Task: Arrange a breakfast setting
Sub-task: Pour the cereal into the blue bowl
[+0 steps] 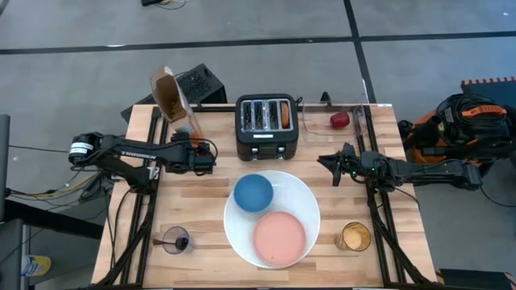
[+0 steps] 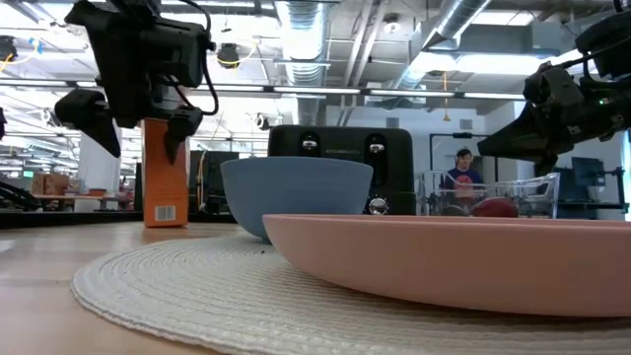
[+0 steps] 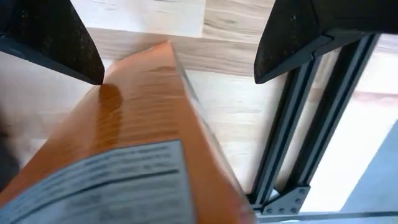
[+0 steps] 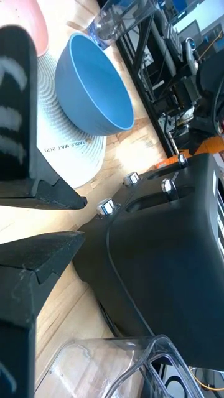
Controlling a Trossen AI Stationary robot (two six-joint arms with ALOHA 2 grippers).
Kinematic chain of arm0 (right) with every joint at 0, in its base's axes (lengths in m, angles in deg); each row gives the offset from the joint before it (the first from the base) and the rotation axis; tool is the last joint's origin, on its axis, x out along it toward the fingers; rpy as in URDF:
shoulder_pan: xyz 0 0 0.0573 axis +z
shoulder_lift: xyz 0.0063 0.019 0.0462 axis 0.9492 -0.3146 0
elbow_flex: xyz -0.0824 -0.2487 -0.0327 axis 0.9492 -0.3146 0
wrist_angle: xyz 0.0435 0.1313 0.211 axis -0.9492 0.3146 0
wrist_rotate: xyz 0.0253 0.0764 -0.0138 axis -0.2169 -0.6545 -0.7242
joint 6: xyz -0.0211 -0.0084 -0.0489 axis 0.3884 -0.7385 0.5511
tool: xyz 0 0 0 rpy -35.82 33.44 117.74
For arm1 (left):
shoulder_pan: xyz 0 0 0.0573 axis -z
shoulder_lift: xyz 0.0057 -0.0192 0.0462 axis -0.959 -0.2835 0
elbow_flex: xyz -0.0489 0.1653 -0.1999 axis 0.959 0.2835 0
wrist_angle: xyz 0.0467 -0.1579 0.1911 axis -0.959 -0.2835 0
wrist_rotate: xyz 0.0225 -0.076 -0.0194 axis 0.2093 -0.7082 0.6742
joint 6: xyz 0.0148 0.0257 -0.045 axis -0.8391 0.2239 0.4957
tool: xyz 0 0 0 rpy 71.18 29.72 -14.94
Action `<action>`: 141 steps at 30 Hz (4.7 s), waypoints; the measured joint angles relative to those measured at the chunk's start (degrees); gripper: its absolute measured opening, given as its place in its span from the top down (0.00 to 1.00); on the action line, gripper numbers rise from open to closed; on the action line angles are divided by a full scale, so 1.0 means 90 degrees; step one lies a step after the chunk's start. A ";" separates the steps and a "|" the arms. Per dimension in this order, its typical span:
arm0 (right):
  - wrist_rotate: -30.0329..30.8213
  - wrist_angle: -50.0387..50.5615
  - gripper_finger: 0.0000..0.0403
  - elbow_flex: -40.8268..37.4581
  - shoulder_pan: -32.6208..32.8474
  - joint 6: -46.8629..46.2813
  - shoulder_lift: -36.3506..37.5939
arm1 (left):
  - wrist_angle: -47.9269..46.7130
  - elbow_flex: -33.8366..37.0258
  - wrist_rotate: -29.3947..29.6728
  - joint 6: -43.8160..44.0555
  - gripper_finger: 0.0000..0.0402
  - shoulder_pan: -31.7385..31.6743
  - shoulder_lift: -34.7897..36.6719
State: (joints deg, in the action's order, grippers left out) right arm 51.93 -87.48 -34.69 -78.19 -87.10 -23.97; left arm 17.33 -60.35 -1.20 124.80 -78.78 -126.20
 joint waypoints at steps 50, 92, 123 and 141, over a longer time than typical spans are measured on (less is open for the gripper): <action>-0.0005 0.0000 0.77 0.0000 0.0001 -0.0002 0.0000 | 0.1496 0.0000 0.1812 -0.0536 0.00 -0.0926 -0.0526; -0.0002 0.0000 0.77 0.0000 0.0002 -0.0002 0.0000 | 0.1622 -0.0005 0.2855 0.0192 0.23 -0.0921 -0.1654; -0.0002 0.0001 0.77 0.0001 0.0002 -0.0002 0.0000 | 0.0435 -0.0002 0.2408 -0.0706 0.46 -0.0449 0.0126; 0.0000 0.0000 0.77 0.0000 0.0002 -0.0002 0.0002 | 0.0368 -0.0177 0.0781 -0.4072 0.43 -0.0056 0.2894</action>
State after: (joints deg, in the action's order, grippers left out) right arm 51.93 -87.48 -34.69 -78.17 -87.12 -23.95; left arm 20.64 -61.94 5.83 88.15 -79.29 -100.15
